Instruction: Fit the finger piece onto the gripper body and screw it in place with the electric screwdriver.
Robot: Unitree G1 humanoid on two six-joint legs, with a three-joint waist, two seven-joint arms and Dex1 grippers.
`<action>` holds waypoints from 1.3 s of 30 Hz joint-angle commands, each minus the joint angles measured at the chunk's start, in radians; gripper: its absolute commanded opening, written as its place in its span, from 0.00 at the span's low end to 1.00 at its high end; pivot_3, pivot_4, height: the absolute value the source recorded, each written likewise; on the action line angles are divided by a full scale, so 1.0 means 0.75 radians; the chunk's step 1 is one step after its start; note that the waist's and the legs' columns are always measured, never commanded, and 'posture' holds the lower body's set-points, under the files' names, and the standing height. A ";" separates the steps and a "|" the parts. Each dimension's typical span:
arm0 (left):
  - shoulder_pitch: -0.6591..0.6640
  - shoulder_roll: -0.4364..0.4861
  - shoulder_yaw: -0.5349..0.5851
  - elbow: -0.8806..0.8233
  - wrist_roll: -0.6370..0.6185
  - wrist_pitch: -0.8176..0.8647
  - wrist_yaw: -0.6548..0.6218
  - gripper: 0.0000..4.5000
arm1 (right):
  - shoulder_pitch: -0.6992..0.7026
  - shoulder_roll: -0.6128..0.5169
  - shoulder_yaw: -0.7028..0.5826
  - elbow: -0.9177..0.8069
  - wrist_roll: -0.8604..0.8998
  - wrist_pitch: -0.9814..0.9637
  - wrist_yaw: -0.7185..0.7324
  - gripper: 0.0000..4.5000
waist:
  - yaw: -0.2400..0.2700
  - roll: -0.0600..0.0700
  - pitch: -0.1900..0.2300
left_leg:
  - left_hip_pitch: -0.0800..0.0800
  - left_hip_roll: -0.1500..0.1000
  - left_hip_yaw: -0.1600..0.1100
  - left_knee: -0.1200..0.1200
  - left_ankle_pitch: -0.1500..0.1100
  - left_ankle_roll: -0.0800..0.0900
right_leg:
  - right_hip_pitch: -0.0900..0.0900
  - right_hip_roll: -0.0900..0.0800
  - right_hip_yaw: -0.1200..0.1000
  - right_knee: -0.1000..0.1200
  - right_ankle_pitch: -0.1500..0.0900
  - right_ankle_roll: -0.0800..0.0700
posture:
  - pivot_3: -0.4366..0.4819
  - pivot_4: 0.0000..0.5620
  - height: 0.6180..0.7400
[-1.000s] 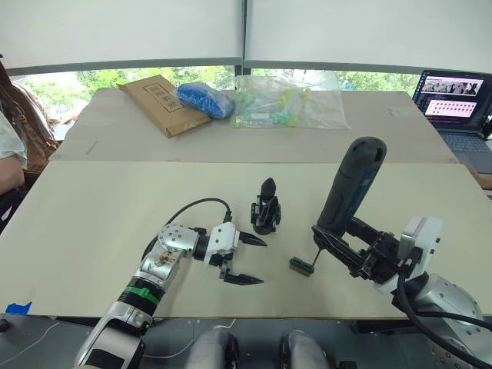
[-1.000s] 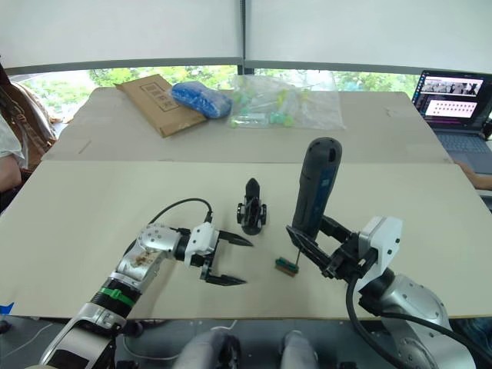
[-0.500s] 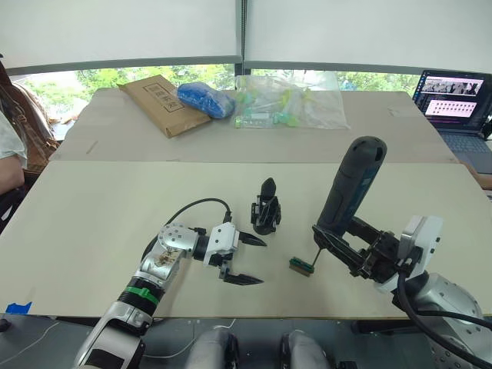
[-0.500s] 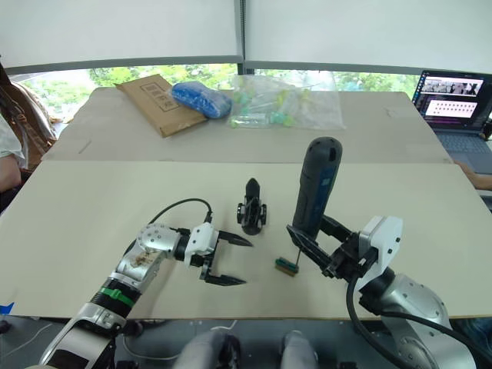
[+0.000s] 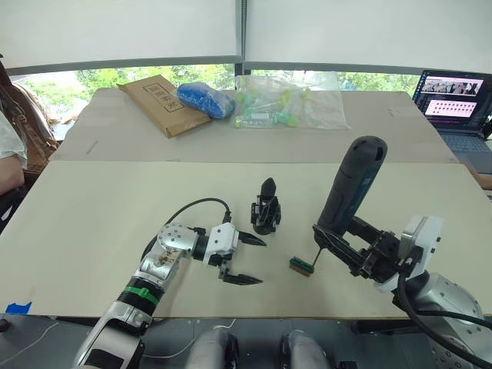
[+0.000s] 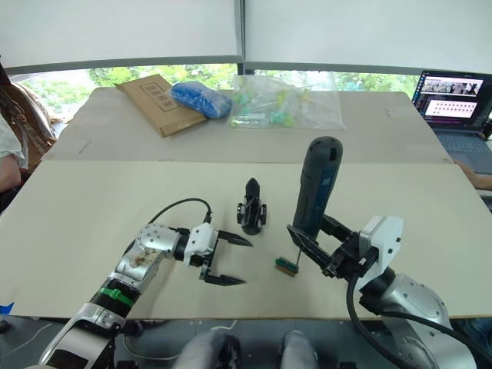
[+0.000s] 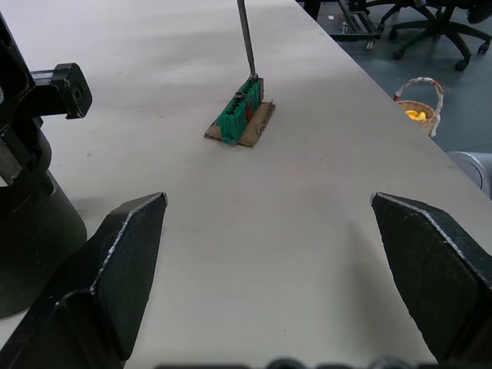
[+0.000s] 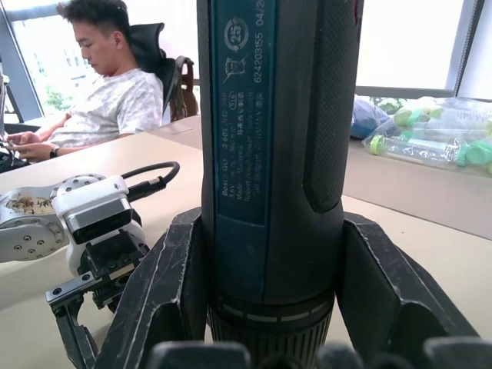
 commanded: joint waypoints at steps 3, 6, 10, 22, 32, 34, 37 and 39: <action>-0.021 0.006 0.009 -0.022 -0.005 -0.025 -0.005 1.00 | -0.025 -0.006 -0.041 -0.056 0.018 -0.050 -0.003 0.43 | 0.000 0.000 0.000 | 0.000 0.000 0.000 0.000 0.000 0.000 | 0.000 0.000 0.000 0.000 0.000 0.000 | 0.48 0.27 0.93; -0.021 0.006 0.009 -0.023 -0.006 -0.025 -0.006 1.00 | -0.026 -0.005 -0.041 -0.055 0.020 -0.045 -0.009 0.43 | 0.000 0.000 0.000 | 0.000 0.000 0.000 0.000 0.000 0.000 | 0.000 0.000 0.000 0.000 0.000 0.000 | 0.48 0.27 0.93; -0.019 0.008 0.010 -0.032 -0.007 -0.019 -0.005 1.00 | -0.024 -0.007 -0.040 -0.060 0.024 -0.042 -0.012 0.43 | 0.000 0.000 0.000 | 0.000 0.000 0.000 0.000 0.000 0.000 | 0.000 0.000 0.000 0.000 0.000 0.000 | 0.48 0.27 0.93; -0.022 0.012 0.010 -0.034 -0.009 -0.016 -0.006 1.00 | 0.004 -0.006 -0.055 -0.036 0.009 -0.074 0.043 0.43 | 0.000 0.000 0.000 | 0.000 0.000 0.000 0.000 0.000 0.000 | 0.000 0.000 0.000 0.000 0.000 0.000 | 0.48 0.27 0.93; -0.024 0.010 0.009 -0.033 -0.007 -0.016 -0.004 1.00 | -0.020 -0.004 -0.043 -0.036 0.000 -0.063 0.036 0.43 | 0.000 0.000 0.000 | 0.000 0.000 0.000 0.000 0.000 0.000 | 0.000 0.000 0.000 0.000 0.000 0.000 | 0.48 0.27 0.93; -0.023 0.010 0.009 -0.034 -0.007 -0.016 -0.004 1.00 | -0.023 -0.004 -0.040 -0.043 0.003 -0.057 0.028 0.43 | 0.000 0.000 0.000 | 0.000 0.000 0.000 0.000 0.000 0.000 | 0.000 0.000 0.000 0.000 0.000 0.000 | 0.48 0.27 0.93; -0.022 0.011 0.009 -0.036 -0.007 -0.016 -0.002 1.00 | -0.026 -0.003 -0.031 -0.055 0.004 -0.047 0.012 0.43 | 0.000 0.000 0.000 | 0.000 0.000 0.000 0.000 0.000 0.000 | 0.000 0.000 0.000 0.000 0.000 0.000 | 0.48 0.27 0.93; -0.022 0.012 0.010 -0.036 -0.007 -0.016 -0.002 1.00 | -0.029 -0.002 -0.023 -0.060 0.006 -0.040 0.002 0.43 | 0.000 0.000 0.000 | 0.000 0.000 0.000 0.000 0.000 0.000 | 0.000 0.000 0.000 0.000 0.000 0.000 | 0.48 0.27 0.93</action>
